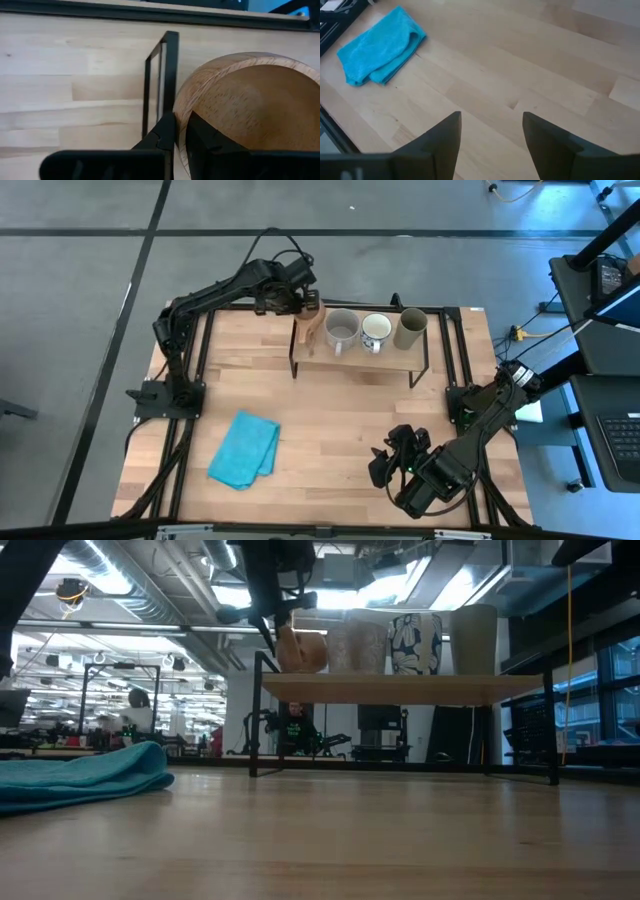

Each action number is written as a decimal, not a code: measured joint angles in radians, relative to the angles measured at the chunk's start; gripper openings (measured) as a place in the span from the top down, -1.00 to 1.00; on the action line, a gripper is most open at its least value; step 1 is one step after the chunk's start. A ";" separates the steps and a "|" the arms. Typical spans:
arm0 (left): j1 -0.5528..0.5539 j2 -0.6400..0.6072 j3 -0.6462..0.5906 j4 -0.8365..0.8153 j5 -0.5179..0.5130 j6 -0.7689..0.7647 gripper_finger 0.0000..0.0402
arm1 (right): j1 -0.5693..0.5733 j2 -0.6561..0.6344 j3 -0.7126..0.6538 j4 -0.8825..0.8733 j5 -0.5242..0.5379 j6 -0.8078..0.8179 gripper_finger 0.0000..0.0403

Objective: Stack small to large cups/mugs on shelf
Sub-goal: Put the brown mug on the shelf

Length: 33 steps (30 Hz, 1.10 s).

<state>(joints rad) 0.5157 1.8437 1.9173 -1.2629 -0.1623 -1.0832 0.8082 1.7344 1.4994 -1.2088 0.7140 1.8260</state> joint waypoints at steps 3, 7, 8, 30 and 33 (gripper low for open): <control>-0.012 0.009 0.001 0.007 -0.003 0.003 0.92 | 0.000 0.000 0.000 -0.003 0.000 0.004 -0.06; -0.025 0.015 -0.001 -0.010 0.000 0.004 0.92 | 0.000 0.000 0.000 -0.007 0.000 0.005 -0.06; -0.027 0.016 0.000 -0.008 0.000 0.001 0.92 | 0.000 0.000 0.000 -0.008 0.000 0.005 -0.06; -0.052 0.020 0.000 -0.011 -0.011 -0.009 0.81 | 0.000 0.000 0.000 -0.009 0.000 0.003 -0.06; -0.052 0.020 0.000 -0.009 -0.012 -0.009 0.81 | 0.000 0.000 0.000 -0.009 0.000 0.003 -0.06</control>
<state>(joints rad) 0.4637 1.8633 1.9175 -1.2717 -0.1741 -1.0922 0.8082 1.7344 1.4994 -1.2179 0.7143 1.8290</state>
